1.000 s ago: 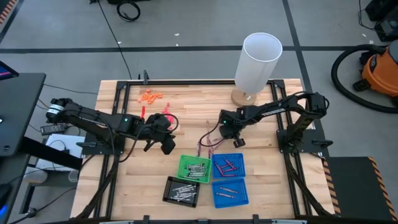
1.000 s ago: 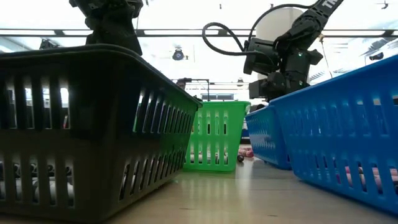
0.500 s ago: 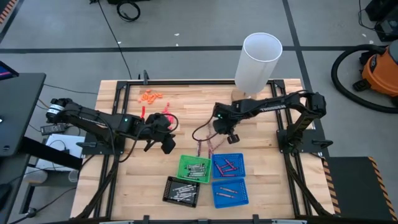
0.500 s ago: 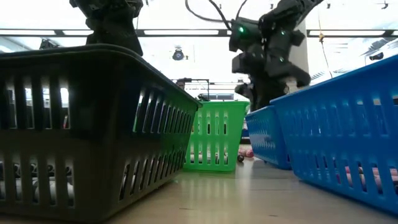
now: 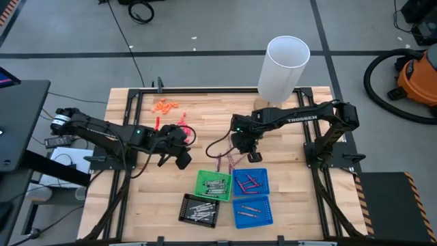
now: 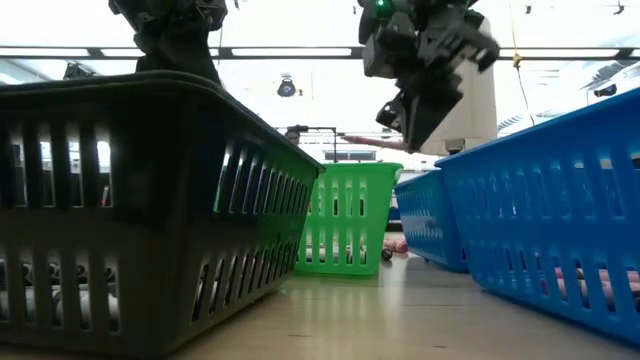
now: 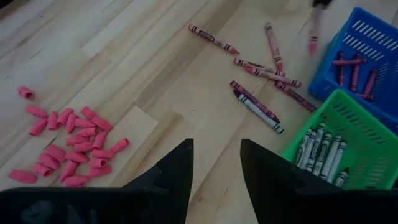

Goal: Sort crayons
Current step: Put the pink crayon into the bottom blue bin

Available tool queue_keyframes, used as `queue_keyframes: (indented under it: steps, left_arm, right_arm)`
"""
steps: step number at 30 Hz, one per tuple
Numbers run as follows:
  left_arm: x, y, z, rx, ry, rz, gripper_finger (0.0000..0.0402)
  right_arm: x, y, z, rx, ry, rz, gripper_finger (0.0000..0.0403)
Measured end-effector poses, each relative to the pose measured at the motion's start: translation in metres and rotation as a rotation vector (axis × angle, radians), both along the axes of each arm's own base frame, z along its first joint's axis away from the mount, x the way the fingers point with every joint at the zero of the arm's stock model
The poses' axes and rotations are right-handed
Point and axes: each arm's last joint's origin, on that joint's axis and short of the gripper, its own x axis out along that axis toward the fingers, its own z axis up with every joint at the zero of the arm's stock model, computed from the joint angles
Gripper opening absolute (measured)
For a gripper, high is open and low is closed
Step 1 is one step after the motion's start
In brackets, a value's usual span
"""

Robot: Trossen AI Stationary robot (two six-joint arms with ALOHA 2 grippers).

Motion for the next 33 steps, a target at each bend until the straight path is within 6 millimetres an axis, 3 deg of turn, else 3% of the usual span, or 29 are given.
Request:
queue_keyframes:
  steps: [7,15,26,33]
  left_arm:
    - [0.000,0.000,0.000,0.031,0.009,-0.027,0.0142]
    - [0.000,0.000,0.000,0.037,0.010,-0.033,0.0142]
    - [0.001,0.001,0.001,0.056,0.001,-0.016,0.0142]
    - [0.001,0.001,0.001,0.052,-0.012,-0.015,0.0142]
  right_arm:
    - [-0.005,0.029,0.001,0.246,0.138,-0.068,0.0038]
    - [-0.013,0.071,0.002,0.365,0.271,-0.065,0.0038]
    - [-0.020,0.133,-0.003,0.329,0.288,-0.009,0.0043]
    - [-0.022,0.159,-0.021,0.313,0.260,-0.060,0.0044]
